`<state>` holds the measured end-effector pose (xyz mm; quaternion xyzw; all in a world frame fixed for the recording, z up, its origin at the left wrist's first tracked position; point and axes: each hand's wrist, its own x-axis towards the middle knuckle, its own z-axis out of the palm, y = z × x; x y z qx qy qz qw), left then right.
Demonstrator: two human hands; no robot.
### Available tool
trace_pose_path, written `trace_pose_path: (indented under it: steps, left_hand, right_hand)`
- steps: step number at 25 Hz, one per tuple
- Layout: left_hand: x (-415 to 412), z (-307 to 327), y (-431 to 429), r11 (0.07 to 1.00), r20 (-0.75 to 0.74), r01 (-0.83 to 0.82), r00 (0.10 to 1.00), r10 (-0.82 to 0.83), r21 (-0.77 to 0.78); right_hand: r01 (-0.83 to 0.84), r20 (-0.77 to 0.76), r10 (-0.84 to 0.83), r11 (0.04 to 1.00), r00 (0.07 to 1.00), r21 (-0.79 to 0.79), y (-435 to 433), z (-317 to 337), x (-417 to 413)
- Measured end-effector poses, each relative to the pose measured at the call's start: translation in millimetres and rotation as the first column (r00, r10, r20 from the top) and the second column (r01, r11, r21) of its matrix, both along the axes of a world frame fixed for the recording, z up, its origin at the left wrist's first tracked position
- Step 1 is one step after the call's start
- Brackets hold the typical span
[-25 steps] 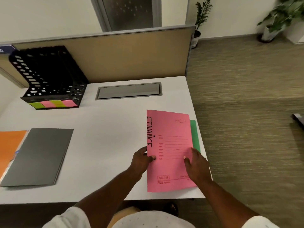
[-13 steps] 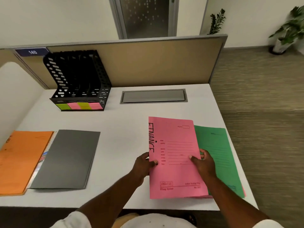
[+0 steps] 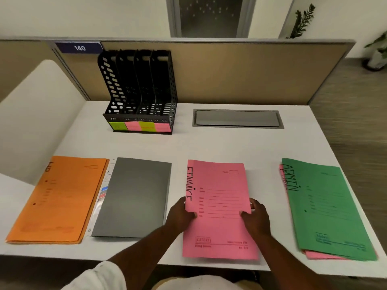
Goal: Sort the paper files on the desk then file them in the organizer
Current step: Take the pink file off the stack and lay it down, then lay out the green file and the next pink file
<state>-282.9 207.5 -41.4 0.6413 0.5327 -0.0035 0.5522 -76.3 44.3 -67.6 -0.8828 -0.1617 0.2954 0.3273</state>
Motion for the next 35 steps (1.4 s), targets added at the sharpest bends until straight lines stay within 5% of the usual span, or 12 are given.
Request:
trace_pose_path:
  steps: [10, 13, 18, 35]
  left_hand:
    - [-9.6, -22.5, 37.4, 0.974, -0.180, 0.218, 0.962, -0.205, 0.056]
    - [-11.4, -29.1, 40.2, 0.889, -0.385, 0.437, 0.851, -0.358, 0.138]
    - [-20.9, -35.1, 36.9, 0.704, -0.559, 0.695, 0.646, -0.520, 0.148]
    - [43.3, -33.0, -31.3, 0.670, -0.496, 0.652, 0.739, -0.456, 0.355]
  right_hand:
    - [-0.133, 0.015, 0.136, 0.985, 0.991, -0.105, 38.4, -14.8, -25.8]
    - [-0.265, -0.006, 0.267, 0.953, 0.964, -0.149, 37.0, -19.1, -32.5]
    - [-0.471, 0.021, 0.543, 0.746, 0.840, -0.470, 31.4, -35.1, -32.4]
    - [-0.456, 0.211, 0.544, 0.818, 0.813, -0.351, -48.2, -13.7, 32.0]
